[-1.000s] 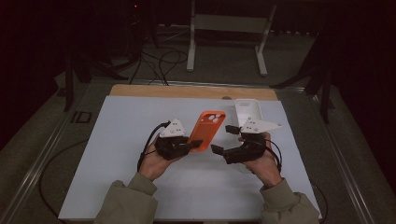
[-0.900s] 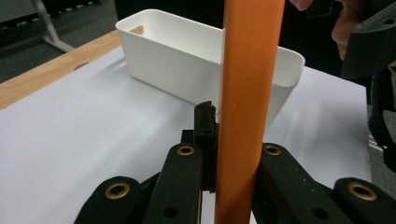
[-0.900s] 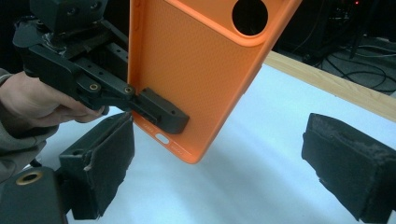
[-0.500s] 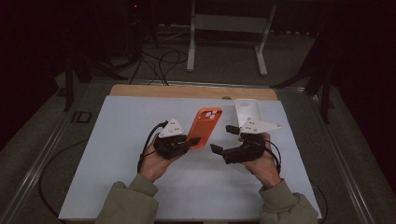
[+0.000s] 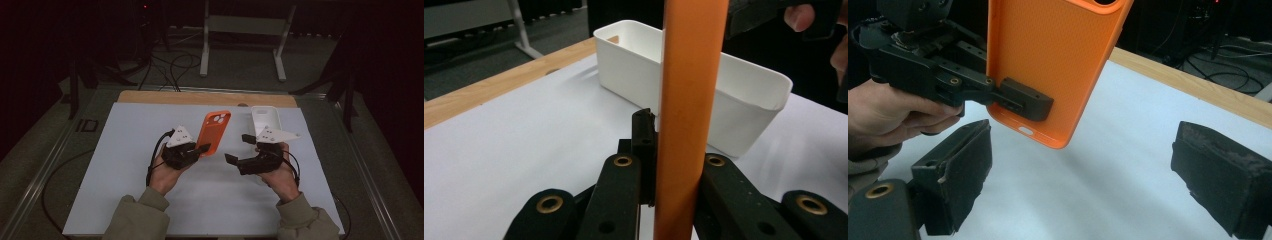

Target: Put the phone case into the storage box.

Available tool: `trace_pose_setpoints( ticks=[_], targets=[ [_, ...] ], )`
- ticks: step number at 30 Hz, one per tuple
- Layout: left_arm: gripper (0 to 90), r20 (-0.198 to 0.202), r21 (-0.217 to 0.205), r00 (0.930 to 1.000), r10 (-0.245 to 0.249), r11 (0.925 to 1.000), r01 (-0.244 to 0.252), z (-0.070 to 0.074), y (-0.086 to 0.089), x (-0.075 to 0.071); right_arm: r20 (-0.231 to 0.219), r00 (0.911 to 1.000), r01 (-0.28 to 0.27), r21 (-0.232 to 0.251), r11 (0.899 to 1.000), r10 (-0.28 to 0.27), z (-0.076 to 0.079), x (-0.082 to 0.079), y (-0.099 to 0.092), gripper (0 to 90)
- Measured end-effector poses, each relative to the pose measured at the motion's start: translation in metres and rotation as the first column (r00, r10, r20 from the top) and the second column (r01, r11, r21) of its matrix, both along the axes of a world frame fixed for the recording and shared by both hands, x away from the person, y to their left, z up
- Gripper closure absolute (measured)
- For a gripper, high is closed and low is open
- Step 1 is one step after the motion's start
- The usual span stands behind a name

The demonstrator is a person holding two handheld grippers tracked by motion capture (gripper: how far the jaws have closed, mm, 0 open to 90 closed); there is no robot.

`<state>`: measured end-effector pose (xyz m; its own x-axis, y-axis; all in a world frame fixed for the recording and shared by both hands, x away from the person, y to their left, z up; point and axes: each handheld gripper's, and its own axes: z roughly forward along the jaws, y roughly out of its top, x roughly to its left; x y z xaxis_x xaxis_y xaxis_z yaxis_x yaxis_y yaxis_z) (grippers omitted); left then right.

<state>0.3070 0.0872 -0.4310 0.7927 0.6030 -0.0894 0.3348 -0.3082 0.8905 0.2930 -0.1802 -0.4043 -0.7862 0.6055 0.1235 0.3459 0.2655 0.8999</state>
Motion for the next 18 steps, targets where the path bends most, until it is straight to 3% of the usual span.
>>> trace_pose_setpoints(
  ticks=[8, 18],
  targets=[
    [86.2, 0.008, -0.002, 0.9991, 0.041, 0.9992, -0.041, -0.0022, 0.0006, -0.0007, 0.002, 0.9998, 0.018, 0.027, 0.999, -0.019, 0.0013, 0.0003, 0.0007, 9.4],
    [86.2, 0.012, 0.011, 0.9984, 0.055, 0.9984, -0.055, -0.0082, -0.0059, -0.0030, 0.013, 0.9988, 0.047, 0.039, 0.998, -0.048, 0.0042, 0.0000, 0.0071, 8.2]
  ],
)
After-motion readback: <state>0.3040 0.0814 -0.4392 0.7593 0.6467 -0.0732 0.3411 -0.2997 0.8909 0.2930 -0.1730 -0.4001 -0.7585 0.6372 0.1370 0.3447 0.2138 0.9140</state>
